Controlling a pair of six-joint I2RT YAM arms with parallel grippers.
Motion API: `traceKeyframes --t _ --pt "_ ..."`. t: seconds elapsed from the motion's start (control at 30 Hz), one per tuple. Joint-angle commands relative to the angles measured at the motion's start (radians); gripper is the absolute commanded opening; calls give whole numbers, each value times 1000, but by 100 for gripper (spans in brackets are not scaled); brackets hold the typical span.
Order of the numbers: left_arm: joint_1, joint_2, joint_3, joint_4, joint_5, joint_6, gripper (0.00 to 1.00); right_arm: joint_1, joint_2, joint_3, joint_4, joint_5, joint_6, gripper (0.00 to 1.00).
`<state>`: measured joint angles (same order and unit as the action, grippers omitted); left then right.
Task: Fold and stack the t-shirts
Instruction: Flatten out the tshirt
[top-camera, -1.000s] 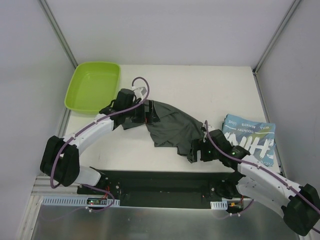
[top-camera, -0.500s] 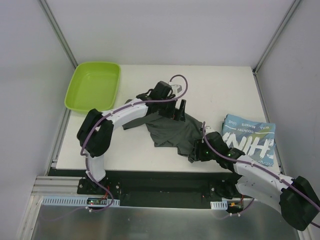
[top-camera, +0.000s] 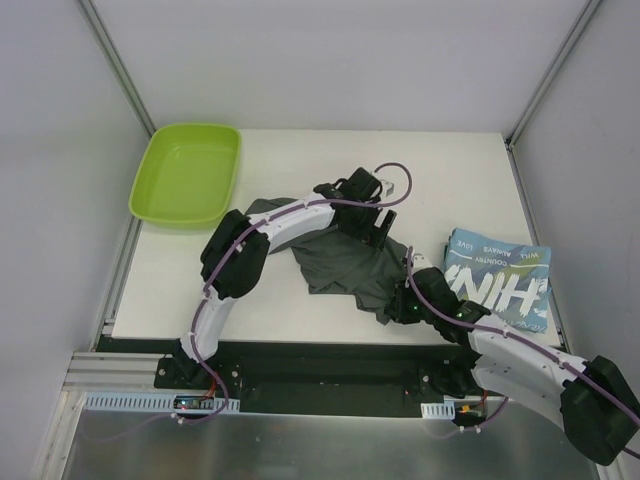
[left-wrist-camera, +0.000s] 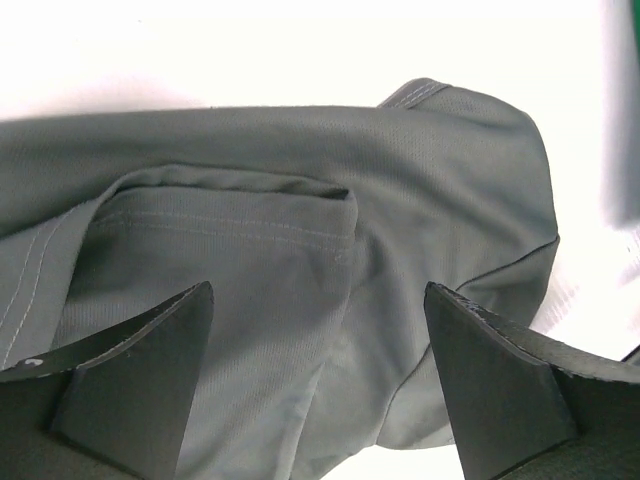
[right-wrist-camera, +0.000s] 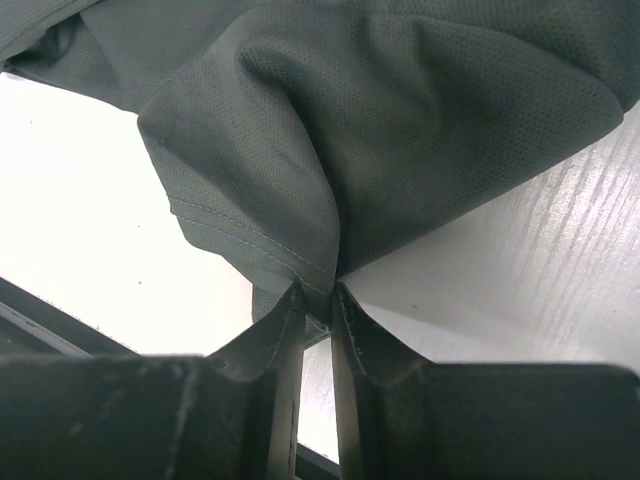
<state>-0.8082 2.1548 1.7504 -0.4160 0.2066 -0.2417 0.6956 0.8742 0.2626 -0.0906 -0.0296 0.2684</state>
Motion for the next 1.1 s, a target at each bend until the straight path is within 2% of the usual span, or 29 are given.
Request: traceKeyframes --t 0.0,0.23,0.33,0.53,0.7,0.77,0.8,0.83,0.97,1.07 --pt "-14 51 98 -76 -44 35 80 4 -46 -25 26 23 -17 18" --pt "-28 123 169 -99 -46 22 66 4 -58 -43 28 22 -20 18" --pt "-31 146 190 -107 -55 13 63 4 -61 -48 31 23 -24 18" --pt "-43 175 213 -122 -107 16 53 2 -70 -51 29 23 -28 18" --pt "-45 185 227 -135 -108 15 31 1 -89 -59 26 23 -31 18" --pt "-43 175 228 -138 -114 15 18 1 -95 -62 22 23 -29 18" --pt "-43 166 228 -139 -125 15 6 -1 -95 -62 20 55 -28 17" --pt "-43 154 224 -139 -133 13 0 -2 -95 -62 15 59 -26 18" --pt "-43 41 147 -138 -168 -8 0 -7 -103 -60 -1 79 -20 17" --pt "-40 -73 75 -124 -280 -53 0 -16 -109 -56 -21 91 -17 15"
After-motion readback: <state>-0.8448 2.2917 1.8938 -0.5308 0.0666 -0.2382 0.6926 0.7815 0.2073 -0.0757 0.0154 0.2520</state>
